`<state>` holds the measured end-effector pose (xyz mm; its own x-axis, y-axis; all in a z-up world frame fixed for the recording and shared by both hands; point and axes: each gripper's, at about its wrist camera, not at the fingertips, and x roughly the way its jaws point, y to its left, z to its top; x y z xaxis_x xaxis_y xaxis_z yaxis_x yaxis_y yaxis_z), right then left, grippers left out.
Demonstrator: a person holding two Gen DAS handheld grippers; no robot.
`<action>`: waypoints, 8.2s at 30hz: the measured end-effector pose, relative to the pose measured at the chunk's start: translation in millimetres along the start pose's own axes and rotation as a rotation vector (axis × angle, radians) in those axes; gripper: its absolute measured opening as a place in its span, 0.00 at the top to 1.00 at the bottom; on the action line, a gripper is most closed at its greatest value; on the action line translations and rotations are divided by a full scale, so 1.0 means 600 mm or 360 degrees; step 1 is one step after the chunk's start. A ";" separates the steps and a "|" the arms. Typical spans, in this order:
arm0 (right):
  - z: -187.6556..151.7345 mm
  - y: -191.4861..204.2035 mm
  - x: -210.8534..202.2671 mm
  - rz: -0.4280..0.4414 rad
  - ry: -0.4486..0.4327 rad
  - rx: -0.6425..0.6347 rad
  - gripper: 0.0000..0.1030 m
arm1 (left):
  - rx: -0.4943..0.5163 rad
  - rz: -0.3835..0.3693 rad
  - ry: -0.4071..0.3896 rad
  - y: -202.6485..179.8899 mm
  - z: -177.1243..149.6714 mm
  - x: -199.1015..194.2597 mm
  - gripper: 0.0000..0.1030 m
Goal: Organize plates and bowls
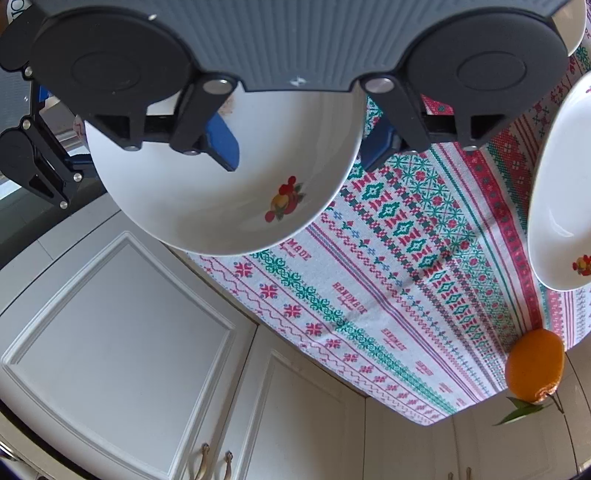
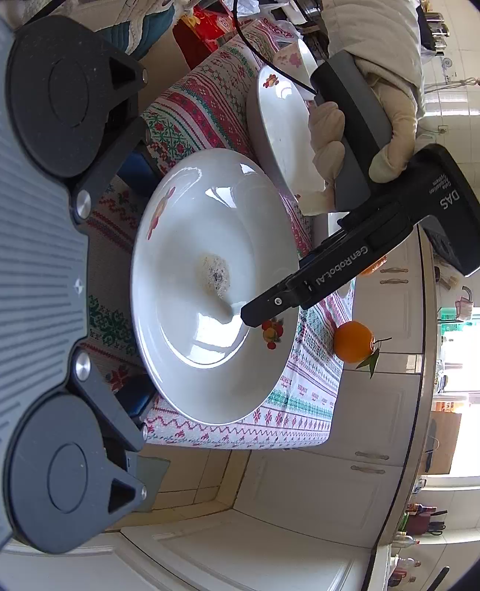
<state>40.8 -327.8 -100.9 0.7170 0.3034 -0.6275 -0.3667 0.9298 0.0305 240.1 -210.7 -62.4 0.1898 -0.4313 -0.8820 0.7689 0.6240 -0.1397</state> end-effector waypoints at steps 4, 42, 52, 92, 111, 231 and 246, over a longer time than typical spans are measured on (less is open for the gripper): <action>0.002 -0.001 0.001 0.0003 0.0015 -0.0004 0.00 | 0.0024 -0.0035 0.0025 0.001 0.004 -0.002 0.37; 0.083 -0.031 0.037 0.0007 0.0124 -0.0130 0.00 | 0.0140 0.0005 -0.0067 0.025 0.040 -0.037 0.37; 0.114 -0.062 0.079 0.0046 0.0129 -0.0151 0.00 | 0.0094 0.0051 -0.0081 0.069 0.077 -0.017 0.37; 0.145 -0.117 0.139 -0.0012 0.0175 -0.0112 0.00 | 0.0019 0.0123 -0.0139 0.131 0.129 0.033 0.26; 0.146 -0.008 0.004 -0.0129 -0.0046 0.0008 0.00 | 0.0091 0.0326 -0.0425 0.040 0.032 -0.171 0.23; 0.297 0.133 0.297 0.0857 0.0526 -0.0247 0.28 | -0.0417 0.0628 -0.0647 0.021 -0.400 -0.168 0.09; 0.285 0.126 0.281 0.0855 0.0558 -0.0269 0.26 | -0.0349 0.0576 -0.0614 0.024 -0.396 -0.171 0.09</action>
<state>235.3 -170.7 -71.2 0.1835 0.6032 -0.7762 -0.7280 0.6140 0.3050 86.7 -2.5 -81.1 0.6582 -0.3458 -0.6687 0.4766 0.8790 0.0146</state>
